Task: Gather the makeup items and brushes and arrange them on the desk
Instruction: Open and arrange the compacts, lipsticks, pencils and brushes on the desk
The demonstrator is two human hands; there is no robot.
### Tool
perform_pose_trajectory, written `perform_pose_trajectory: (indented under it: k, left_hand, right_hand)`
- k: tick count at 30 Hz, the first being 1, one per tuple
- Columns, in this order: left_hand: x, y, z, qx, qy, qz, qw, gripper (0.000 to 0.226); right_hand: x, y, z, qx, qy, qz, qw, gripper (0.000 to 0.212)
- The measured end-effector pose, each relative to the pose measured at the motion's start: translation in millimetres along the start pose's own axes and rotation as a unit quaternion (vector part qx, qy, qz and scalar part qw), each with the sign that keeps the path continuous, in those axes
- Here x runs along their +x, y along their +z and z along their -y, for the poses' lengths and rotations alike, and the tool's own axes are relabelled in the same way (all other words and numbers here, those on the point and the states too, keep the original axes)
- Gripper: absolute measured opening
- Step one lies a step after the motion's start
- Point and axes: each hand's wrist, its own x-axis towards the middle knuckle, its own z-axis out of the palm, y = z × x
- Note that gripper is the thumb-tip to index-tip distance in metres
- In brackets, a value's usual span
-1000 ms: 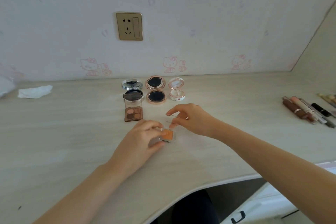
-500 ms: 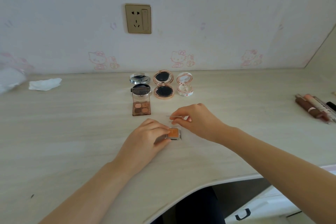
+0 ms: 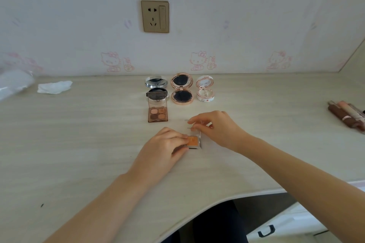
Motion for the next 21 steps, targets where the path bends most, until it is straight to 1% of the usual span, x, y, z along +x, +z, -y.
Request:
perform_pose_trajectory:
  k: [3, 6, 8, 10, 14, 18, 21]
  left_hand:
    - [0, 1, 0, -0.001, -0.002, -0.002, 1.000, 0.022]
    - [0, 1, 0, 0.002, 0.000, -0.001, 1.000, 0.021]
    - [0, 1, 0, 0.002, 0.001, 0.000, 1.000, 0.021]
    - [-1, 1, 0, 0.003, 0.001, -0.001, 1.000, 0.020]
    - [-1, 2, 1, 0.000, -0.006, -0.002, 1.000, 0.019]
    - [0, 3, 1, -0.005, -0.009, -0.002, 1.000, 0.019]
    - [-1, 2, -1, -0.004, -0.008, -0.002, 1.000, 0.018]
  right_hand:
    - [-1, -1, -1, 0.014, 0.008, 0.013, 1.000, 0.020]
    - [-4, -2, 0, 0.006, 0.002, 0.029, 1.000, 0.027]
    - [-9, -1, 0, 0.008, 0.008, 0.019, 1.000, 0.033]
    - [-17, 1, 0, 0.004, 0.019, -0.009, 1.000, 0.039]
    - [-40, 9, 1, -0.049, 0.020, -0.059, 0.997, 0.047]
    - [-59, 19, 3, -0.094, 0.020, -0.039, 0.995, 0.063]
    - [-62, 23, 5, -0.112, 0.007, -0.041, 0.993, 0.066]
